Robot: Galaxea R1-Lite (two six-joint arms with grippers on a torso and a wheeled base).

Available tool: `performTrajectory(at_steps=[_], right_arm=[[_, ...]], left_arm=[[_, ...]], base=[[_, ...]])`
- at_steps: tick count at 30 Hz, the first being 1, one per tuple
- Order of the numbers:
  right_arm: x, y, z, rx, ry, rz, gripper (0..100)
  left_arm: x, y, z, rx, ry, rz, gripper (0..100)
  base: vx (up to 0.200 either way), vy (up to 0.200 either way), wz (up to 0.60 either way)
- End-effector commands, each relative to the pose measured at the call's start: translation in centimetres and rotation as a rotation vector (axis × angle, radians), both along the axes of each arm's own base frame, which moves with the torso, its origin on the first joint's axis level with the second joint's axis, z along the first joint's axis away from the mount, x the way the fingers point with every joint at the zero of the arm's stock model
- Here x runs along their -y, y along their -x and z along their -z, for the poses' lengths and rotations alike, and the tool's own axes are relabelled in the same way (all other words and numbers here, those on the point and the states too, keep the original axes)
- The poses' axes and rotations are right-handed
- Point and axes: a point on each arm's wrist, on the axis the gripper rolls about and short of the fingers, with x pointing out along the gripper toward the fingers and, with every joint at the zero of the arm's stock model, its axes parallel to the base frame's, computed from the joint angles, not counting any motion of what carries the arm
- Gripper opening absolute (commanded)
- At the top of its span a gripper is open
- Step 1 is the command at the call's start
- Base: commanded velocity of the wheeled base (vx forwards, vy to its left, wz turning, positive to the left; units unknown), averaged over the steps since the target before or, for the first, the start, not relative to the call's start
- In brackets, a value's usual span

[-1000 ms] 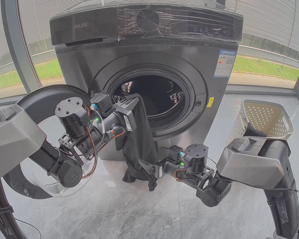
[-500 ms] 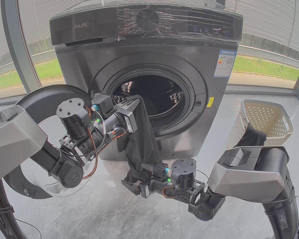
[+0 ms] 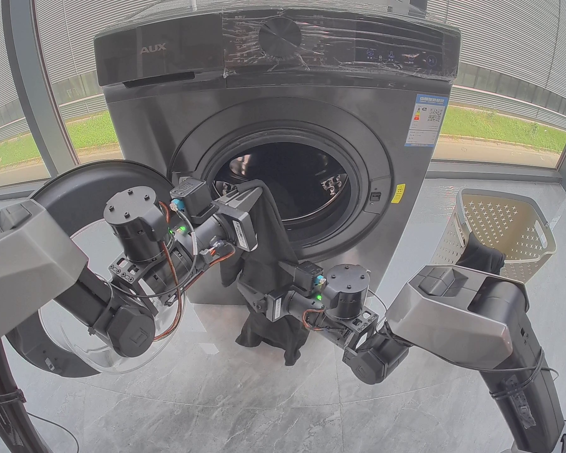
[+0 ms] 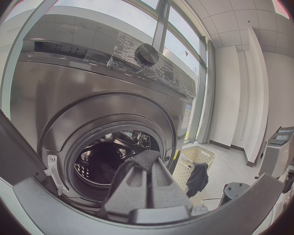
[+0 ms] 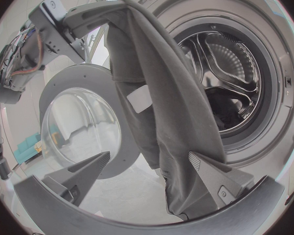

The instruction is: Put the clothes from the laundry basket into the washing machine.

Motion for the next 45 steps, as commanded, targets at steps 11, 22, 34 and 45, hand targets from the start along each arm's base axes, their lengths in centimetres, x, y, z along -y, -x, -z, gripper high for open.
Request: performTrajectory(at_steps=[11, 22, 34, 45], right_arm=[[2.2, -1.7, 0.9, -0.005, 0.045, 0.09, 100], [2.6, -1.9, 1.0, -0.01, 0.059, 0.121, 100], [0.2, 4.0, 1.2, -0.052, 0.094, -0.101, 100], [-2.6, 5.4, 0.6, -0.043, 0.081, -0.194, 100]], left_arm=[[-0.1, 0.1, 0.0, 0.0, 0.002, -0.001, 0], [-0.1, 0.2, 0.0, 0.0, 0.001, 0.001, 0], [-0.2, 0.1, 0.1, 0.0, 0.002, -0.004, 0], [-0.1, 0.1, 0.1, 0.0, 0.005, -0.014, 0]], base=[[0.0, 0.0, 0.0], [0.0, 0.0, 0.0], [0.0, 0.0, 0.0], [0.0, 0.0, 0.0]])
